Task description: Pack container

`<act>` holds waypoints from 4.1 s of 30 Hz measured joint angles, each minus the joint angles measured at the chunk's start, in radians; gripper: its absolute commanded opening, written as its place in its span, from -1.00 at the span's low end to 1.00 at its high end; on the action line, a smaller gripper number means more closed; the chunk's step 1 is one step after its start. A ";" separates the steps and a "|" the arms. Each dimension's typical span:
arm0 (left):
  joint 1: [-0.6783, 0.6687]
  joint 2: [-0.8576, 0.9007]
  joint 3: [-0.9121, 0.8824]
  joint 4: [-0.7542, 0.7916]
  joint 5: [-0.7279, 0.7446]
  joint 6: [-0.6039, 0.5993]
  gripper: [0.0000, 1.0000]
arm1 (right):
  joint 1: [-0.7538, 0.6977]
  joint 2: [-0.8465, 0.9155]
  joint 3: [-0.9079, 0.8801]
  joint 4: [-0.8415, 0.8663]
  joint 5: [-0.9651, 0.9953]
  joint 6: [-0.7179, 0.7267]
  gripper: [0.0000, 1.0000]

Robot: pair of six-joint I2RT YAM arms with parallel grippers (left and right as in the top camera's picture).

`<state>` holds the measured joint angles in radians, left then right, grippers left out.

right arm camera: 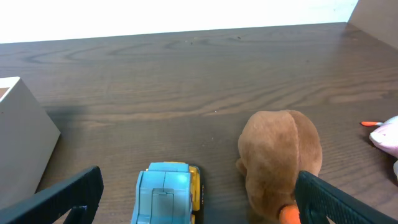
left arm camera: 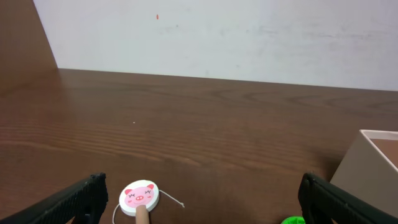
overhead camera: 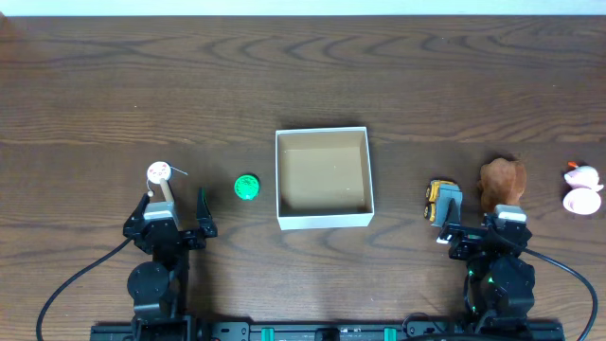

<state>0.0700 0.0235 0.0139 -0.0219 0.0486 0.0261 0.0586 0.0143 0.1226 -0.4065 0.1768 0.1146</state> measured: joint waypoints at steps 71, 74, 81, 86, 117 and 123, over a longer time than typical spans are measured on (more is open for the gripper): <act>-0.001 0.927 0.975 -1.056 0.140 -0.232 0.96 | -0.042 1.412 1.190 -0.829 -0.044 0.174 0.98; -0.001 0.927 0.975 -1.056 0.140 -0.232 0.96 | -0.042 1.450 1.190 -0.834 -0.047 0.163 0.98; -0.001 0.927 0.975 -1.056 0.140 -0.232 0.96 | 0.002 1.502 1.152 -0.834 -0.072 0.167 0.99; -0.001 0.927 0.975 -1.055 0.140 -0.232 0.96 | 0.026 1.518 1.046 -0.761 -0.089 0.183 0.98; -0.001 0.927 0.976 -1.056 0.140 -0.232 0.96 | 0.026 1.520 0.782 -0.415 -0.102 0.200 0.04; -0.001 0.927 0.976 -1.056 0.140 -0.232 0.96 | 0.026 1.516 0.784 -0.410 -0.105 0.201 -0.29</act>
<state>0.0692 0.9508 0.9901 -1.0779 0.1886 -0.2054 0.0845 1.5307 0.9062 -0.8162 0.0719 0.3157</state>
